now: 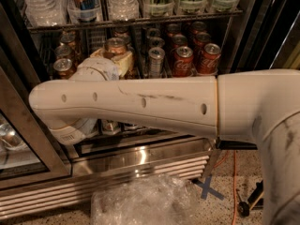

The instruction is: Pick orange can from middle shelf of fridge

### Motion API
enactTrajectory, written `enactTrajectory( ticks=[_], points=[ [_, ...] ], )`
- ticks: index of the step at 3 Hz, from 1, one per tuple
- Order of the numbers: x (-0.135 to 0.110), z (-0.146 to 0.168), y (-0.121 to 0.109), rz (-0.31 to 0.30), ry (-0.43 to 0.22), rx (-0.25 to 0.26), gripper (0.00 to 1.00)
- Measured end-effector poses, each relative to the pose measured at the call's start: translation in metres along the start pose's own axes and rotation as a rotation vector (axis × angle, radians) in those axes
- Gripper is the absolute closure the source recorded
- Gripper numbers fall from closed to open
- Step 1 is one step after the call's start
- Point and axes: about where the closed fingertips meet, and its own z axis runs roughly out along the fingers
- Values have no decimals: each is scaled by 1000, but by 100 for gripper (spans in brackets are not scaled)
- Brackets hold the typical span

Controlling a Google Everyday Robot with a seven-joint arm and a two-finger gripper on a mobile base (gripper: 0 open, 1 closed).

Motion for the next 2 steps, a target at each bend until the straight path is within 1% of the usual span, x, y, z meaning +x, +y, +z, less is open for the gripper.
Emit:
enactTrajectory(
  ticks=[1,2],
  points=[
    [-13,-1,0,4,-26,-5,100],
    [-14,-2,0,4,-30,-6,100]
  ],
)
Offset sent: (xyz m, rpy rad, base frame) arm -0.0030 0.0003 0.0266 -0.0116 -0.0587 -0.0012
